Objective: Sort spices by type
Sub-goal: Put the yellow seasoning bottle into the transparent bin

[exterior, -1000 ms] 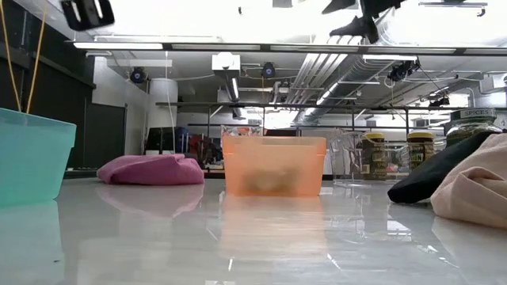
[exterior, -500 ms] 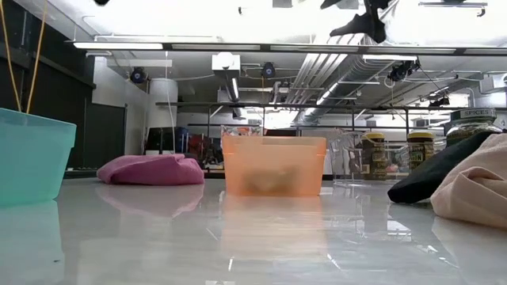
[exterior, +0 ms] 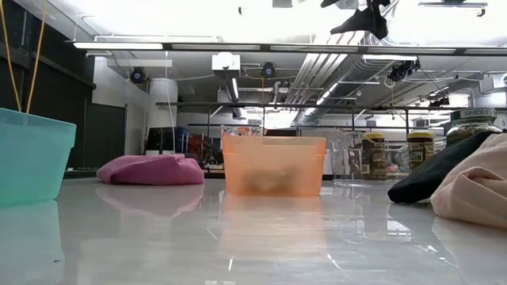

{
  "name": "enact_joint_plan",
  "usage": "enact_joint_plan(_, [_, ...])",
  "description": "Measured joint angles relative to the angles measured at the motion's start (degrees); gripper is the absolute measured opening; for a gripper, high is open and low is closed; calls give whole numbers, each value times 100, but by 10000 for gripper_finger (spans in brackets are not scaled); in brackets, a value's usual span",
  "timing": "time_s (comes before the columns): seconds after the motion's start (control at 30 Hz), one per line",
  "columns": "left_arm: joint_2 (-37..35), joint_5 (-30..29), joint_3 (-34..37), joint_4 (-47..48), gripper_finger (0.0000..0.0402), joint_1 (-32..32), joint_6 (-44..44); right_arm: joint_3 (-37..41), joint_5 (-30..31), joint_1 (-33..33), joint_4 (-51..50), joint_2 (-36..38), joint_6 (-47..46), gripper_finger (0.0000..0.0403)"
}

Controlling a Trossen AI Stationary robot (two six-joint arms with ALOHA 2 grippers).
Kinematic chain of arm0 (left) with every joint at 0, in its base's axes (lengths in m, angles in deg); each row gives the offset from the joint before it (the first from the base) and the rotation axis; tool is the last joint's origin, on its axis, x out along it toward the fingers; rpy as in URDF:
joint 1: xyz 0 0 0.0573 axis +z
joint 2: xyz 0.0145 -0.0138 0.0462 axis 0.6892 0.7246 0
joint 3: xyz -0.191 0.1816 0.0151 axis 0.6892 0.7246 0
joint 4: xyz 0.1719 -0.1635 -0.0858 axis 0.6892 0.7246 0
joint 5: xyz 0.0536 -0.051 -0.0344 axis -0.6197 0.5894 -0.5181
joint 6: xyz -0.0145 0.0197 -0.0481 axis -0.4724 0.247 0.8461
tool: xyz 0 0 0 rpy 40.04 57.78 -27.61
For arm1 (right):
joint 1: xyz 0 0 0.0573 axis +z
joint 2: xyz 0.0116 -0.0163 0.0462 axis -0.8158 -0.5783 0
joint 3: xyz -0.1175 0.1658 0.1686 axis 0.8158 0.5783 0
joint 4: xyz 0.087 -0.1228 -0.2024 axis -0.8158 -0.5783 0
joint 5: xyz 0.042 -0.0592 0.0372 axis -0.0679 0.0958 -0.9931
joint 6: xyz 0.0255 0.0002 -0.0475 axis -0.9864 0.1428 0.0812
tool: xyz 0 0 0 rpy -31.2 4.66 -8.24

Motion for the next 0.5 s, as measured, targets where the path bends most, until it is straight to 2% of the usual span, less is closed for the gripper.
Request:
enact_joint_plan(0.23, [1055,-471,-782,900,305,-357,177,0,0,50,0,0,94,275])
enact_joint_plan(0.37, [1307,-993,-1094,1091,305,-422,463,0,1,189,0,0,94,275])
enact_joint_plan(0.5, [1343,-1039,-1125,1002,305,-430,805,0,52,308,-2,0,131,275])
